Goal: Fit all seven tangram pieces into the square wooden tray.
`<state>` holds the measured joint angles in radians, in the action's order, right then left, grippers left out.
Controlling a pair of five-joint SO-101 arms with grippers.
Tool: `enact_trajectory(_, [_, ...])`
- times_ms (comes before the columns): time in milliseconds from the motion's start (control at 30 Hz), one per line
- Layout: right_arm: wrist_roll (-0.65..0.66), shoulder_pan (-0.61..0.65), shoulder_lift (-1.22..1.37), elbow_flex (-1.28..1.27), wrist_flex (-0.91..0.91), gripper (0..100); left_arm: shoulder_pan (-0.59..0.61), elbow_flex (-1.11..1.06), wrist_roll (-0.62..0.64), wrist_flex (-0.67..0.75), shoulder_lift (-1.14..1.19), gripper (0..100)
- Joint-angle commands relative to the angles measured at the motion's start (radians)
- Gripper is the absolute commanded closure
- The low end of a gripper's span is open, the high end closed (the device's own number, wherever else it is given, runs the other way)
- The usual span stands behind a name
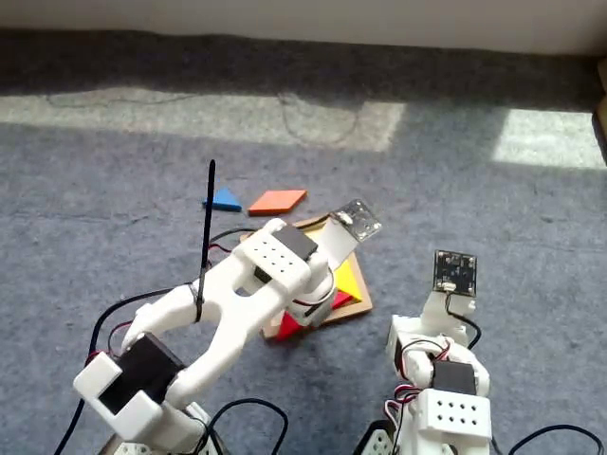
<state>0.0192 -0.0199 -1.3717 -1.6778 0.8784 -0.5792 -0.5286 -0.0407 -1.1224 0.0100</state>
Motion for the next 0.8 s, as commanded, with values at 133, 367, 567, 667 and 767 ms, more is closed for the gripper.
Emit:
enact_trajectory(133, [0.009, -0.028, 0.001, -0.016, -0.03, 79.6, 0.022, 0.068, -0.043, 0.009, -0.004, 79])
enact_trajectory(367, [0.009, -0.028, 0.001, -0.016, -0.03, 79.6, 0.016, 0.134, -0.06, -0.051, -0.007, 79])
enact_trajectory(567, [0.009, -0.028, 0.001, -0.016, -0.03, 79.6, 0.024, 0.196, -0.06, -0.164, -0.007, 79])
enact_trajectory(667, [0.009, -0.028, 0.001, -0.016, -0.03, 79.6, 0.021, 0.15, -0.06, -0.149, -0.005, 79])
enact_trajectory(767, [0.009, -0.028, 0.001, -0.016, -0.03, 79.6, 0.03, 0.088, -0.06, -0.08, 0.001, 79])
